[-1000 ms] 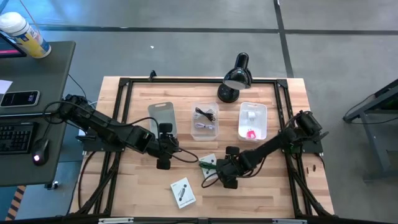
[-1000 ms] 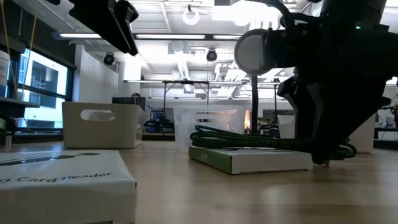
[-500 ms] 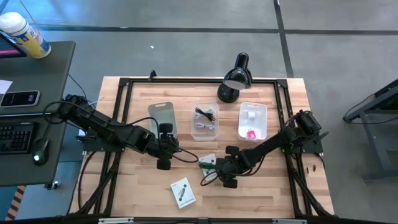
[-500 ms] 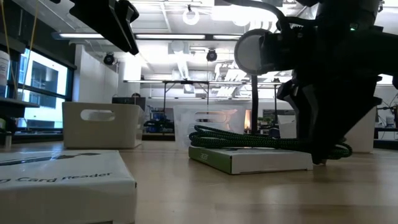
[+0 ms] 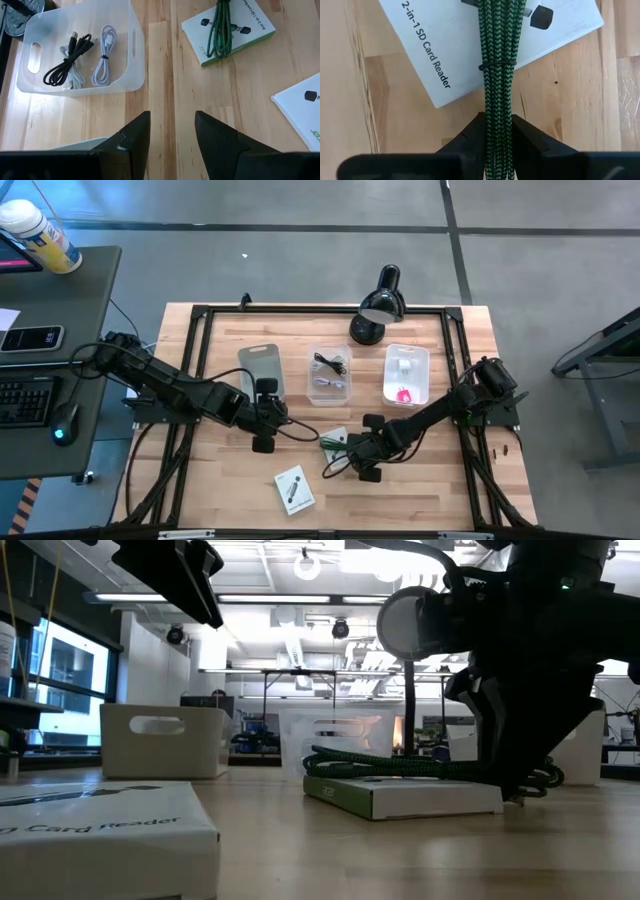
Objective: Pick and place items into bin
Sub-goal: Put the green charger cable into the transparent bin
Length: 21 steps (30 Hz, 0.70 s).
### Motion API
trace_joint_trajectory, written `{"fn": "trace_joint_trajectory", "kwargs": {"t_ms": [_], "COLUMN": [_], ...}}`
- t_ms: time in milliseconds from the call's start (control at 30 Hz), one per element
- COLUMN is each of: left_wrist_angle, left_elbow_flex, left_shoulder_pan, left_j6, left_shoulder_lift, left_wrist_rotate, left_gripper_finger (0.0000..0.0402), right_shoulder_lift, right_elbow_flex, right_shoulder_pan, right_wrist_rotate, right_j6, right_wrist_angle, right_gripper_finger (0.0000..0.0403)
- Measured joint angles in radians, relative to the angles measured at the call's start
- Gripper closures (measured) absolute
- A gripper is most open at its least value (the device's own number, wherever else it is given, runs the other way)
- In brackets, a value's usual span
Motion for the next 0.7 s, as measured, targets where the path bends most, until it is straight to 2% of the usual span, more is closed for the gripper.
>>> {"fn": "trace_joint_trajectory", "kwargs": {"t_ms": [700], "left_wrist_angle": [0.0], "left_elbow_flex": [0.0], "left_shoulder_pan": [0.001], "left_j6": [0.001], "left_shoulder_lift": [0.0], "left_wrist_rotate": [0.0], "left_gripper_finger": [0.0259], "right_shoulder_lift": [0.0], "right_elbow_flex": [0.001], "right_shoulder_pan": [0.001], "right_wrist_rotate": [-0.008], "right_j6": [0.068], "right_wrist_angle": [0.025], "right_gripper_finger": [0.0342]}}
